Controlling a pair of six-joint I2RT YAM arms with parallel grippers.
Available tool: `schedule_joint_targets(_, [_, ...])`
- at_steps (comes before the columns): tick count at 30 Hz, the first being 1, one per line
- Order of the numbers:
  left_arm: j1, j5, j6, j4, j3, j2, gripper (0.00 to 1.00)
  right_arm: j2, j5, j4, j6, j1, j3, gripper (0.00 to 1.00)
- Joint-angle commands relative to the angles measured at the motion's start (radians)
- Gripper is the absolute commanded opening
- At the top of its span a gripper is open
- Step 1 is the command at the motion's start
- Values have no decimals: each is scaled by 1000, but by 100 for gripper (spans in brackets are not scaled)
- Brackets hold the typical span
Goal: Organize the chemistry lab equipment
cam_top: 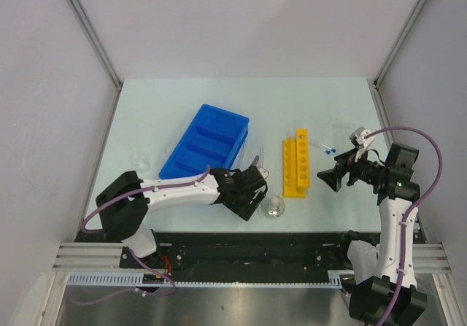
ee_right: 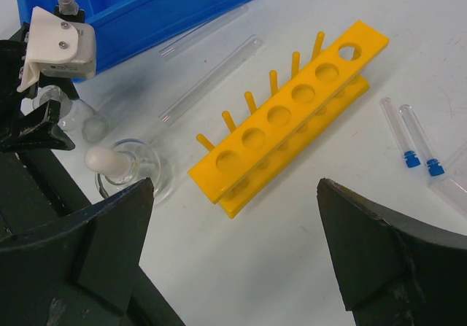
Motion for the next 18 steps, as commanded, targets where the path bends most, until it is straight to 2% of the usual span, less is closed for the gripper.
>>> schedule_joint_targets(1, [-7, -11, -36, -11, 44, -3, 75, -13, 3, 15, -19, 5, -1, 100])
schedule_joint_targets(7, [-7, -26, -39, -19, 59, 12, 61, -15, 6, 15, -20, 7, -1, 100])
schedule_joint_targets(8, [-7, -29, -42, -21, 61, 15, 57, -15, 5, 14, -21, 7, -1, 100])
schedule_joint_targets(9, [-7, -31, -42, -22, 62, 15, 46, -15, 6, 15, -21, 7, -3, 100])
schedule_joint_targets(12, [-7, -39, -39, -28, 69, 8, 35, -15, 6, 14, -22, 7, -3, 100])
schedule_joint_targets(18, [10, -48, 7, -56, 141, -35, 29, -15, 6, 14, -24, 8, -3, 100])
